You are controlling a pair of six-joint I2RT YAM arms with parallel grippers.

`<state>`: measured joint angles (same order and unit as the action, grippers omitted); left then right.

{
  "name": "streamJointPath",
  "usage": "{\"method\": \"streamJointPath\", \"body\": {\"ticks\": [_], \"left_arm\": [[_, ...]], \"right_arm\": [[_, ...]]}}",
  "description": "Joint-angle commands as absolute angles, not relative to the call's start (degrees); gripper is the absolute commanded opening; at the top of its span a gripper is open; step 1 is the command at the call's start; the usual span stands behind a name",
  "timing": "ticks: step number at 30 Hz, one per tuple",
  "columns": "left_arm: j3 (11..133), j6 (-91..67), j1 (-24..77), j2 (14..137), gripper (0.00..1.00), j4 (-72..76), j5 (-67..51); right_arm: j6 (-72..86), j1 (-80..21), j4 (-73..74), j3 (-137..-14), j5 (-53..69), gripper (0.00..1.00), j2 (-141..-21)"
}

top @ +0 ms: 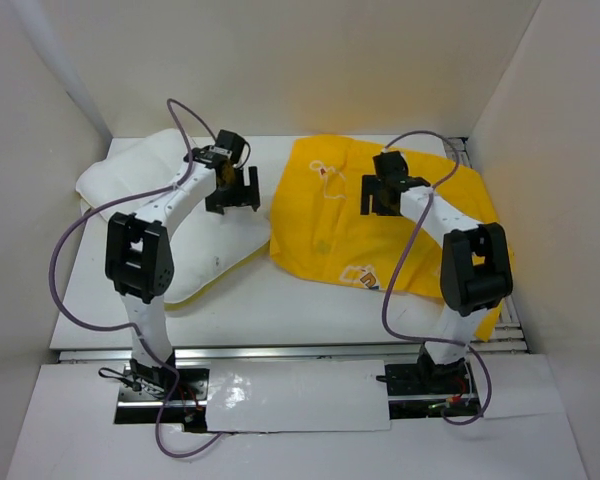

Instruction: Put the pillow into the pillowcase

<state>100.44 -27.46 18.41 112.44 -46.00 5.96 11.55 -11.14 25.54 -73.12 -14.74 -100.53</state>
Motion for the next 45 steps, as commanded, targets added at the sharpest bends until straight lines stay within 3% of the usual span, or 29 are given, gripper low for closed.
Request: {"method": "streamJointPath", "body": {"ticks": [1, 7, 9, 10, 11, 14, 15, 20, 23, 27, 28, 31, 45], "left_arm": [[96.43, -30.93, 16.08, 112.06, 1.00, -49.48, 9.05], [92.37, -31.64, 13.89, 115.13, 1.00, -47.91, 10.64], [91.76, -31.64, 13.36, 117.23, 0.94, -46.50, 9.32], [91.76, -32.60, 12.75, 117.25, 0.86, -45.97, 9.32], [90.28, -33.13, 11.61, 117.25, 0.61, -44.31, 9.32], [88.95, -33.13, 6.87, 117.25, 0.08, -42.46, 5.73], [88.16, -33.13, 5.64, 117.25, 0.00, -41.06, 3.80], [86.31, -32.00, 1.59, 111.63, 0.00, -34.47, -0.08], [86.39, -30.68, 1.58, 107.33, 0.00, -32.00, 0.43], [87.62, -29.53, 1.58, 105.48, 0.00, -30.24, -1.22], [88.15, -28.49, 1.58, 105.47, 0.00, -29.71, -2.27], [90.16, -26.38, 3.60, 103.89, 0.00, -28.13, -2.91], [113.02, -24.34, 17.22, 108.19, 0.00, -24.79, -15.90]], "right_arm": [[10.03, -14.93, 21.18, -76.72, -11.51, 0.85, -102.56], [9.49, -22.85, 24.95, -84.72, -14.68, 0.85, -112.23], [11.24, -23.64, 24.96, -85.95, -14.15, 0.85, -113.55], [11.25, -24.25, 24.96, -85.96, -13.54, 0.85, -114.08], [12.29, -24.26, 25.48, -86.57, -12.93, 0.85, -114.87], [14.41, -25.40, 26.63, -87.09, -15.20, 0.84, -116.45], [16.07, -25.40, 27.41, -87.10, -15.99, 0.84, -116.45], [20.56, -26.02, 32.95, -89.30, -23.45, 0.72, -119.27], [23.80, -26.02, 37.78, -89.30, -30.21, 0.50, -119.27], [25.04, -25.31, 38.32, -86.67, -30.94, 0.41, -116.64], [25.05, -24.70, 37.71, -85.88, -30.94, 0.28, -116.11], [25.84, -24.18, 35.60, -84.64, -28.92, 0.00, -113.47], [16.61, -23.64, 17.41, -71.99, -5.81, 0.00, -96.34]]}}
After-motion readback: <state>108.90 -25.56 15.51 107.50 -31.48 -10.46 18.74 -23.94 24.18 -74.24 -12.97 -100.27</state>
